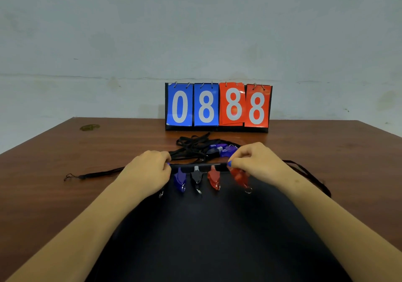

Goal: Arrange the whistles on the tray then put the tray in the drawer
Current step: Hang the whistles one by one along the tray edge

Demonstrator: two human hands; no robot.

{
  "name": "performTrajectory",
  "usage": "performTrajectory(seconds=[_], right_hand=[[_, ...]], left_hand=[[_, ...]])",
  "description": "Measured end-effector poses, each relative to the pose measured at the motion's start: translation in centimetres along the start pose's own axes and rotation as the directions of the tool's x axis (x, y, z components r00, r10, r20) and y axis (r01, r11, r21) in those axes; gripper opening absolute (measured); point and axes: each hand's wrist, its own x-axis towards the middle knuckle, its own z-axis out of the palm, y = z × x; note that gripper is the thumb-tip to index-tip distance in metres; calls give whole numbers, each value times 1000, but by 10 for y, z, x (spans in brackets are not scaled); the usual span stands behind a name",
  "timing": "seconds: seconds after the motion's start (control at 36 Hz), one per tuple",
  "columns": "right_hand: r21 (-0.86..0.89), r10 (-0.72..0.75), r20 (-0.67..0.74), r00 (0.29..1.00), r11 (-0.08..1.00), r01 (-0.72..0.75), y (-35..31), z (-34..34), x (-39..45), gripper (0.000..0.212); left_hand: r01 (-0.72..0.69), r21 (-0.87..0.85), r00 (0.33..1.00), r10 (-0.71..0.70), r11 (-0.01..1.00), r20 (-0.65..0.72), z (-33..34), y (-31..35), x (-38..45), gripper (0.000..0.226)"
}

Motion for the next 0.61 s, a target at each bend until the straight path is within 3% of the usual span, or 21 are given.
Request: performTrajectory(seconds=[0.19, 0.44, 0.56, 0.61], right_hand=[[-208, 36, -15, 999, 977, -38, 3, -2, 3, 12], [-174, 63, -32, 998, 982, -67, 4, -3, 3, 34], [-95, 23, 104, 994, 995, -13, 3, -11, 2, 9], [-127, 15, 181, 983, 992, 9, 2, -14, 2, 22]], left_hand=[[14, 26, 1000, -14, 1000, 3, 0, 0, 0, 28], [42, 15, 999, -42, 999, -2, -1, 0, 0, 28], [44, 26, 999, -44, 999, 7, -1, 1, 0, 28], [44, 25, 999, -44, 999, 6, -1, 1, 0, 28]])
